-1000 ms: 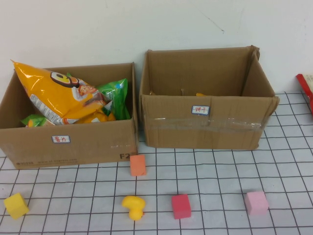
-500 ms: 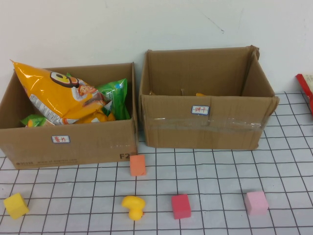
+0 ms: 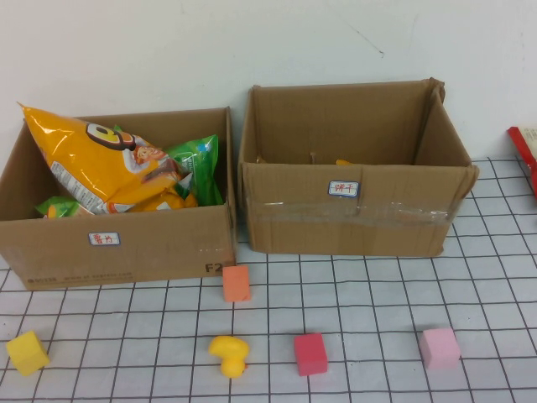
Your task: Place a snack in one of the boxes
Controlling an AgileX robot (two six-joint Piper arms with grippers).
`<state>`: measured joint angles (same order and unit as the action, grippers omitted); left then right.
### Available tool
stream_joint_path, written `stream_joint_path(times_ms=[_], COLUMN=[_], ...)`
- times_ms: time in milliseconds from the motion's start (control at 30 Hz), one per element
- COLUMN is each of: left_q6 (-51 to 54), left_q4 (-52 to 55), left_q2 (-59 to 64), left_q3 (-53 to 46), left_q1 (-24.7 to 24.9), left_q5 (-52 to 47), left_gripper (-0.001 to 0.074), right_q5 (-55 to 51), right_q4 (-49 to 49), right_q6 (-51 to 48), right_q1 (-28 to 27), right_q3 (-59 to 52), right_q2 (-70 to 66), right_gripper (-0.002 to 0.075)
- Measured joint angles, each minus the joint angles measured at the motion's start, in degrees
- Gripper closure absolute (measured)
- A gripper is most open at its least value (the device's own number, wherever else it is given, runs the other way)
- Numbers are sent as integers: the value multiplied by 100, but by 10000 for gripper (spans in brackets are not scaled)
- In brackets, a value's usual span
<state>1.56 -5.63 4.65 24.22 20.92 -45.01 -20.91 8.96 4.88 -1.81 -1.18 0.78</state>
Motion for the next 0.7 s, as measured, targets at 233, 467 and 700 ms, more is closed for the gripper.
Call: stream_joint_path(times_ms=[233,467,700], left_q6=[22,-83,-465], left_q4=[281,454,663], left_q2=[-3,-122,-511], left_q3=[-199,-1045,-1908], left_q1=[-204,-1483,-2194], left_q5=[777,3043,3964], left_gripper=[738,738,738], right_q5=[0,0,0], right_q4=[0,0,0], right_q6=[0,-13,-13], right_q1=[0,0,0], right_q3=[0,0,0], right_q2=[0,0,0], right_gripper=[727,727,727])
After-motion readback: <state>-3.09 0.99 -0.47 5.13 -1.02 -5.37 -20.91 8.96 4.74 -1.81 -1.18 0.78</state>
